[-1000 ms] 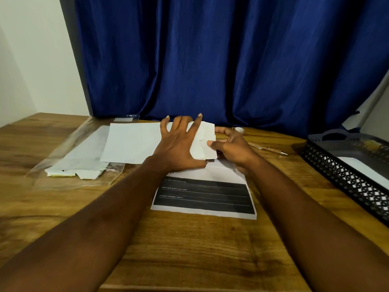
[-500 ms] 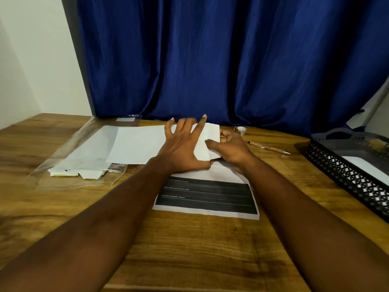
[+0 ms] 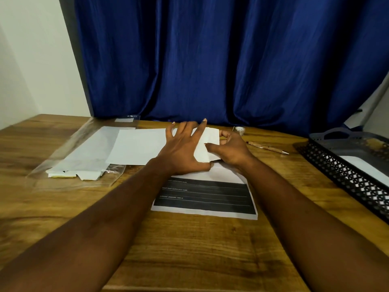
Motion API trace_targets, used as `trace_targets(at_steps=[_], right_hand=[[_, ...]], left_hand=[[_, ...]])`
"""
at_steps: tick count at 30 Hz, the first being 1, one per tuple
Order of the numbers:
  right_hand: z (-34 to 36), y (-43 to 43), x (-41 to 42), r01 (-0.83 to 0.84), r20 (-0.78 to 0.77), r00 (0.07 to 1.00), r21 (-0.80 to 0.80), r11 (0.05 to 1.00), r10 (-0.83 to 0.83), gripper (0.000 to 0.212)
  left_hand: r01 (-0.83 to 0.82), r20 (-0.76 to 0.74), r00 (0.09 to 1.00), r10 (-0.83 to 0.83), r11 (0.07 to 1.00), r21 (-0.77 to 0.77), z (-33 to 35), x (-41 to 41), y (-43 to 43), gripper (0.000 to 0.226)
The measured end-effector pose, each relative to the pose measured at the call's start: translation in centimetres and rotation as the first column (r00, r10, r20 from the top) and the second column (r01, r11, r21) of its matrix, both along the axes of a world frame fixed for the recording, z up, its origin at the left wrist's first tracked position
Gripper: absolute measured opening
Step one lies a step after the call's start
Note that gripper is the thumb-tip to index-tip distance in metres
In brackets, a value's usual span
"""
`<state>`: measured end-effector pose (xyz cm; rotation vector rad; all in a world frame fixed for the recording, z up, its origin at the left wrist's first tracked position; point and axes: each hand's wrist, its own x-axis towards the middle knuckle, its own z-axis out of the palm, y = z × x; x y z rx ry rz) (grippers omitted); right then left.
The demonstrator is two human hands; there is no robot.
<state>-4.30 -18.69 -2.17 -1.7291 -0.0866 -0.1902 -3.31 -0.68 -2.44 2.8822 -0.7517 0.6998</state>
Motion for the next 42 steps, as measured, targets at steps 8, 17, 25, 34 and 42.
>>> trace_targets(at_steps=[8,17,25,34,42], right_hand=[[-0.7,-1.1,0.8,0.190,0.090,0.982,-0.394,0.899,-0.168,0.022],[-0.6,-1.7,1.1,0.069,-0.058,0.995,-0.206,0.976,-0.083,0.025],[-2.1,-0.6,0.9,0.195,0.196,0.974,-0.448,0.873,-0.116,0.028],[-1.7,-1.6,1.0,0.101,0.176,0.984,-0.519,0.849,-0.010,0.038],[-0.3,-3.5,-1.6,-0.191,-0.034,0.977,-0.579,0.793,0.210,0.067]], left_hand=[[0.045,-0.514,0.857,-0.044,0.999,-0.009,-0.2,-1.2,-0.2,0.083],[0.074,-0.457,0.885,-0.090,0.996,-0.053,-0.2,-0.7,0.1,0.054],[0.016,-0.492,0.864,-0.111,0.981,-0.195,0.0,-1.3,-0.1,0.058],[0.031,-0.457,0.881,-0.122,0.979,-0.202,-0.5,-0.6,0.2,0.046],[0.018,-0.420,0.902,-0.095,0.983,-0.184,-1.0,-0.3,-0.2,0.053]])
